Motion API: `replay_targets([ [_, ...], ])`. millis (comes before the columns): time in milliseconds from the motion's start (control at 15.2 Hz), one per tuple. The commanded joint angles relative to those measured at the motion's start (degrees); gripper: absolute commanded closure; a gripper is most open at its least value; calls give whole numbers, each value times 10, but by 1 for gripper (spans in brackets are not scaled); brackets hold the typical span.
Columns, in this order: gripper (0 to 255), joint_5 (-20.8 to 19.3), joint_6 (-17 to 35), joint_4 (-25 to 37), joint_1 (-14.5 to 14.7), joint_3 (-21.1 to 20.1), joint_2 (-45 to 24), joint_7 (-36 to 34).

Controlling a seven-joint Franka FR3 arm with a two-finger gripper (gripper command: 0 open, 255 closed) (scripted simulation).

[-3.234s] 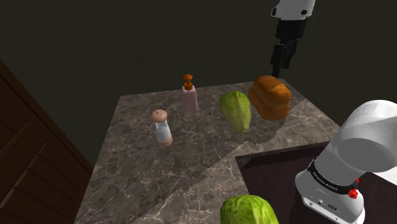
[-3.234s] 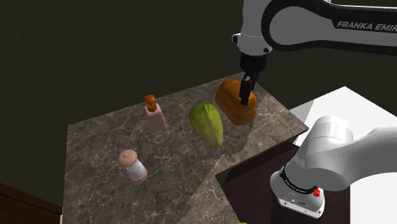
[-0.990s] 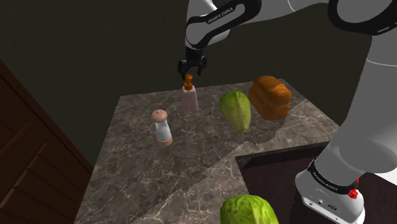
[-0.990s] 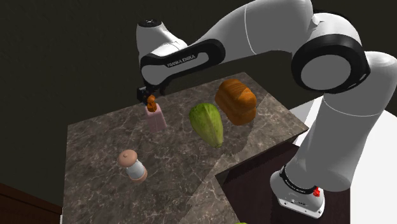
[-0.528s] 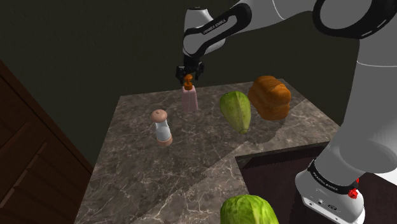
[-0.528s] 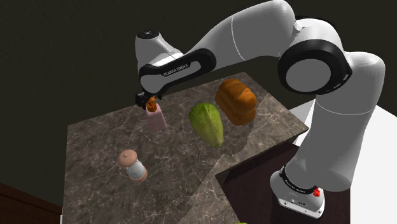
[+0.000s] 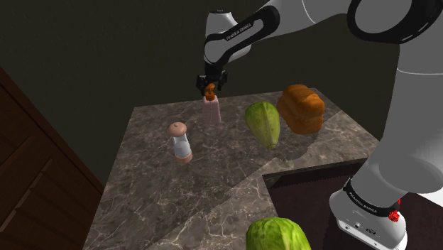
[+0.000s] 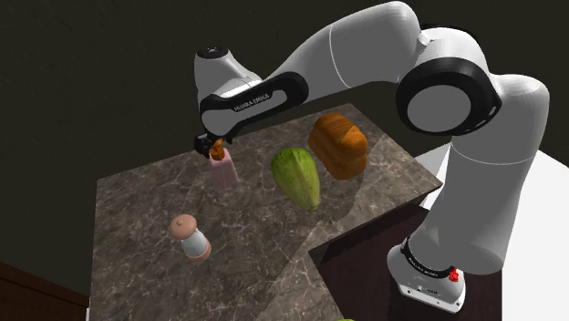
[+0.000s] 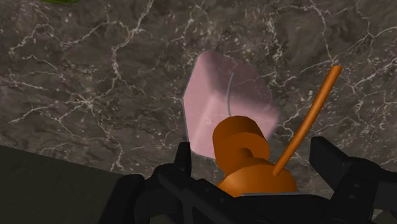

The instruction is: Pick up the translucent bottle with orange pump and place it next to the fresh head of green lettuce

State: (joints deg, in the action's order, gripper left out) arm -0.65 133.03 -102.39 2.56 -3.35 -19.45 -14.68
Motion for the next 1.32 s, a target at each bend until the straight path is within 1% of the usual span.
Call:
replay_targets([
  [0, 255, 0, 0, 0, 0, 0, 0, 0],
  [594, 255, 0, 0, 0, 0, 0, 0, 0],
  [1254, 255, 2, -68, 41, -1, -1, 27, 1],
])
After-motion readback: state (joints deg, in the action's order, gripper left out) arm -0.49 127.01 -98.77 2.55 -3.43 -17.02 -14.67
